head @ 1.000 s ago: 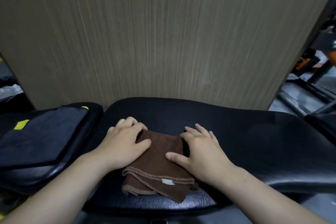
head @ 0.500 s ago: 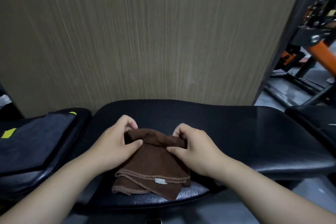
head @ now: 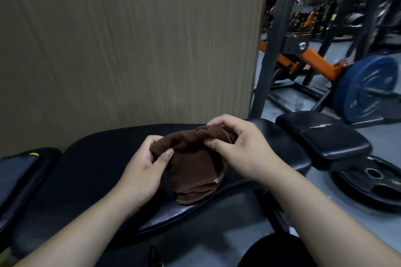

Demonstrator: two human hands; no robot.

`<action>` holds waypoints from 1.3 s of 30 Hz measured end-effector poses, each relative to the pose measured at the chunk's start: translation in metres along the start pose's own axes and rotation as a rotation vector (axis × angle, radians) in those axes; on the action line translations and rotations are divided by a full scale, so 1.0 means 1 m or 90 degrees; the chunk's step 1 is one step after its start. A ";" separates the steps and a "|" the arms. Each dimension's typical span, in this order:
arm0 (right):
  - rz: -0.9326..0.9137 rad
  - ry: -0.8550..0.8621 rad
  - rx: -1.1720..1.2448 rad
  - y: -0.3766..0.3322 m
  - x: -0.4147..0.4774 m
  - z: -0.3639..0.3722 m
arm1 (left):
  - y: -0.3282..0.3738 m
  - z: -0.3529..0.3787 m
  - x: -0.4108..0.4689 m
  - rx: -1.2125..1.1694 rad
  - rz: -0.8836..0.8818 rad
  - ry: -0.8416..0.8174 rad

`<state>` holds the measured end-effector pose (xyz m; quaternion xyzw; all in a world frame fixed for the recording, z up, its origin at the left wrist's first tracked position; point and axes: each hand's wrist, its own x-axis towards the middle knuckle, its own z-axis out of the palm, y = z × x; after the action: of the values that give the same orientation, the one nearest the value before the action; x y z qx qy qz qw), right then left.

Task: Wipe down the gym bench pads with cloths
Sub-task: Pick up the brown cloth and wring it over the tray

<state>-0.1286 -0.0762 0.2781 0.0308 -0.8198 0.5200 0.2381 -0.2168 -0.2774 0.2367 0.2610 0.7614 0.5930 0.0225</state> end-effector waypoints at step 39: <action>0.411 0.446 -0.007 0.103 -0.392 -0.197 | 0.026 0.386 -0.119 0.260 0.063 -0.711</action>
<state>0.2583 0.0647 0.0940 -0.4040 -0.6607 0.5418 0.3268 0.0280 0.0207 0.1136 0.5676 0.7199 0.2075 0.3413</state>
